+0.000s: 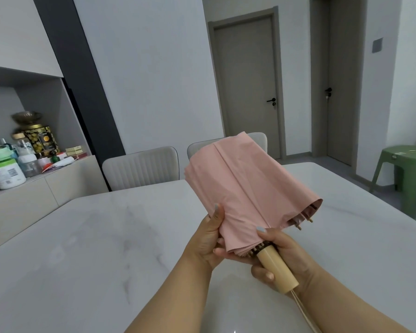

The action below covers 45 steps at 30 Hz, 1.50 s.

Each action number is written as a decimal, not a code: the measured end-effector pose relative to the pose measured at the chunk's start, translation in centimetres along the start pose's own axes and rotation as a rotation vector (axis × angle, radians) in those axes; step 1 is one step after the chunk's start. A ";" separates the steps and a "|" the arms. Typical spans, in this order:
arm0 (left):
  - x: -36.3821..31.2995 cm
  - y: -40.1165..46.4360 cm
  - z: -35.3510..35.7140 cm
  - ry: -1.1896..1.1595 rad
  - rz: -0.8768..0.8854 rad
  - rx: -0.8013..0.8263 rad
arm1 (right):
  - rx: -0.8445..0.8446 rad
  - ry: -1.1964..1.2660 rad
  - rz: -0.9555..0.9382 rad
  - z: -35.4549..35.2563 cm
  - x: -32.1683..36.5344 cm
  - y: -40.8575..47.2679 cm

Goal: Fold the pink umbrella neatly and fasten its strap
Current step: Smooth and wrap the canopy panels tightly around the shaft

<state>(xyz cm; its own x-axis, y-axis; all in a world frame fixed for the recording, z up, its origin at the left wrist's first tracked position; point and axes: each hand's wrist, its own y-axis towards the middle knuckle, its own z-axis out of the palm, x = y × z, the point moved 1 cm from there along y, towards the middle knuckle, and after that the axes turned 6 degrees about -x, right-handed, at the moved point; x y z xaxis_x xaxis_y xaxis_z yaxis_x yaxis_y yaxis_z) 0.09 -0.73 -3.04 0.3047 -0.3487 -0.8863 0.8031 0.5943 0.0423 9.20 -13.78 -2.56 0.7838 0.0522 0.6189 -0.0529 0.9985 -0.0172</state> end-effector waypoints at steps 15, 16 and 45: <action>1.5 1.9 -1.3 -0.196 -0.179 0.053 | 0.038 0.080 0.030 0.2 -0.2 0.0; 1.6 1.7 -1.5 -0.156 -0.154 0.054 | 0.060 0.091 0.027 0.2 -0.2 -0.1; -11.8 -0.2 1.5 0.383 0.507 -0.774 | -0.343 -0.552 -0.312 -1.1 1.2 0.1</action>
<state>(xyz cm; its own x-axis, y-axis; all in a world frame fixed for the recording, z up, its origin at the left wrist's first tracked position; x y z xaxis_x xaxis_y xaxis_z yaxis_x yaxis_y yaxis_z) -2.89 2.21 8.07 0.2238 0.2529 -0.9413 0.0279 0.9637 0.2656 10.82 -13.55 -2.72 0.2983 -0.1632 0.9404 0.3909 0.9197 0.0356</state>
